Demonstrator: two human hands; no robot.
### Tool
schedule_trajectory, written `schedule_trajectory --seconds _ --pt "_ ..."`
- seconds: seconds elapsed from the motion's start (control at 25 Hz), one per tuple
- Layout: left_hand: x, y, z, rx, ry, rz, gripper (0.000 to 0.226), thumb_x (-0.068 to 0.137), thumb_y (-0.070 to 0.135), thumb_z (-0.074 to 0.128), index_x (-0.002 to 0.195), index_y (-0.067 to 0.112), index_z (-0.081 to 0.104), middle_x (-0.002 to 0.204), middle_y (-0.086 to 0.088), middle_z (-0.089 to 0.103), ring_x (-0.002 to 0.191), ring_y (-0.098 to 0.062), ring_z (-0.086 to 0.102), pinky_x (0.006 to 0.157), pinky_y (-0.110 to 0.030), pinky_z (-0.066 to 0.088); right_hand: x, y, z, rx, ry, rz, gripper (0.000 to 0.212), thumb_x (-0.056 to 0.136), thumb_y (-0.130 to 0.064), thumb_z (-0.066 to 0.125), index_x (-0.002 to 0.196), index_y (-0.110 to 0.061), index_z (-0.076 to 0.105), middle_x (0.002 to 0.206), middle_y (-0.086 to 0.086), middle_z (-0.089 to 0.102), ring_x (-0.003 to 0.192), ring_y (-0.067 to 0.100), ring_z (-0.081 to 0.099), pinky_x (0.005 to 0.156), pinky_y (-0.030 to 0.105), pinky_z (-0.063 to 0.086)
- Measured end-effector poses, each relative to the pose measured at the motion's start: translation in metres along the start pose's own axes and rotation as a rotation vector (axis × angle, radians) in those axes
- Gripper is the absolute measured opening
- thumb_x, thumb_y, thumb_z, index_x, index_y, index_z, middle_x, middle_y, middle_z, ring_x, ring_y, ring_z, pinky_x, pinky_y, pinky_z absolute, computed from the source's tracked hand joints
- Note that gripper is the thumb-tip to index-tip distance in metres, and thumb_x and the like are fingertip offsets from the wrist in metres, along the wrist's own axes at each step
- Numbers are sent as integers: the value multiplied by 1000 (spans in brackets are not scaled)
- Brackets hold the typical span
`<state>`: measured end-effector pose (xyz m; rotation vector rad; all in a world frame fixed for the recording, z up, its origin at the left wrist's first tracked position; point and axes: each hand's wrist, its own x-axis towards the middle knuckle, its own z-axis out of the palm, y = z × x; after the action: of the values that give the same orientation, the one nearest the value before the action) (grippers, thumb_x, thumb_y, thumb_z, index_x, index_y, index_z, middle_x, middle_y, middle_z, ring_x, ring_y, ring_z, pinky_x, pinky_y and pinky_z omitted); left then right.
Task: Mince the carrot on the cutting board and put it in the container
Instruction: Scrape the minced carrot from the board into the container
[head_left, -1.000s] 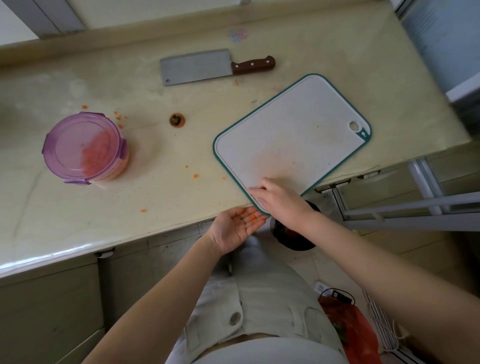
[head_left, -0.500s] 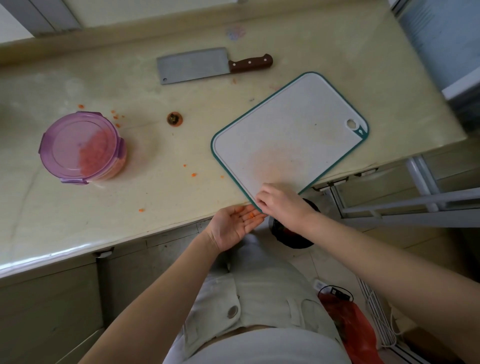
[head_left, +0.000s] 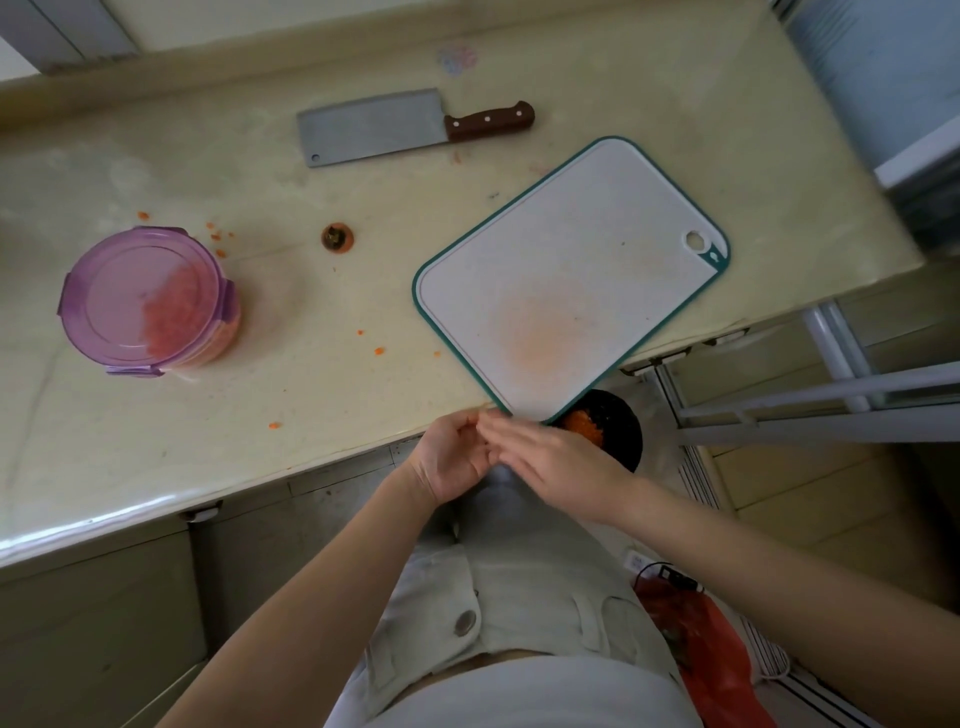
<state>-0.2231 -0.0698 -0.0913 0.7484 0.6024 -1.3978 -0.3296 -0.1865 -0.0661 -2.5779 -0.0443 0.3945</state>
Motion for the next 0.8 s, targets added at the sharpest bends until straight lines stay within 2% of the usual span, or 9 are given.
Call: schedule_trajectory --seconds 0.08,0.12,0.2,0.28,0.4,0.52,0.56,0.72,0.8 --pt "2 0 -2 -52 6 -14 41 94 9 32 76 -4 66 72 -14 68 64 -24 68 61 -31 58 5 6 0 -44 55 194 57 103 -32 31 151 -5 16 160 10 10 148 17 3 117 22 1" --pt "2 0 -2 -62 7 -21 41 95 9 32 77 -5 66 72 -15 68 64 -24 68 60 -31 59 3 5 -1 -46 31 204 58 104 -34 29 151 -6 11 160 9 4 147 15 -6 115 21 -3" --pt "2 1 -2 -22 20 -24 35 96 9 32 83 -4 62 71 -13 65 61 -21 66 58 -29 58 -3 0 1 7 -32 80 53 103 -32 28 150 -8 21 159 5 15 146 9 0 116 21 3" --pt "4 2 -1 -11 26 -35 36 96 10 32 85 -5 63 75 -16 67 65 -24 68 64 -33 59 -11 4 0 15 32 52 51 101 -30 30 147 -7 31 155 7 28 145 14 17 117 25 13" --pt "6 3 1 15 32 -61 36 97 13 32 100 -10 60 94 -24 68 81 -34 69 77 -42 54 4 31 -16 28 218 497 59 102 -27 33 151 -2 10 160 13 5 148 22 3 116 25 0" --pt "4 2 6 25 39 -53 34 99 14 32 105 -8 58 96 -23 68 89 -35 66 79 -40 54 16 54 -30 -21 192 763 67 103 -35 27 150 1 -4 158 16 -11 147 24 -11 115 28 -9" --pt "4 2 7 21 44 -48 34 99 14 32 104 -7 58 94 -22 69 91 -34 65 79 -39 54 15 52 -27 -47 169 742 68 102 -38 26 149 1 -3 158 17 -11 146 25 -12 117 30 -9" --pt "3 0 10 50 44 -49 34 100 15 32 101 -5 60 89 -20 70 78 -29 70 75 -35 56 -4 26 -15 2 130 348 63 101 -38 28 151 -4 9 159 8 -1 144 11 -9 121 32 2" --pt "5 0 13 58 59 -51 33 100 16 33 101 -3 60 88 -19 70 77 -28 71 75 -35 56 5 57 -33 -44 227 452 62 102 -34 29 151 -3 6 159 9 -3 145 14 -8 119 28 -3"
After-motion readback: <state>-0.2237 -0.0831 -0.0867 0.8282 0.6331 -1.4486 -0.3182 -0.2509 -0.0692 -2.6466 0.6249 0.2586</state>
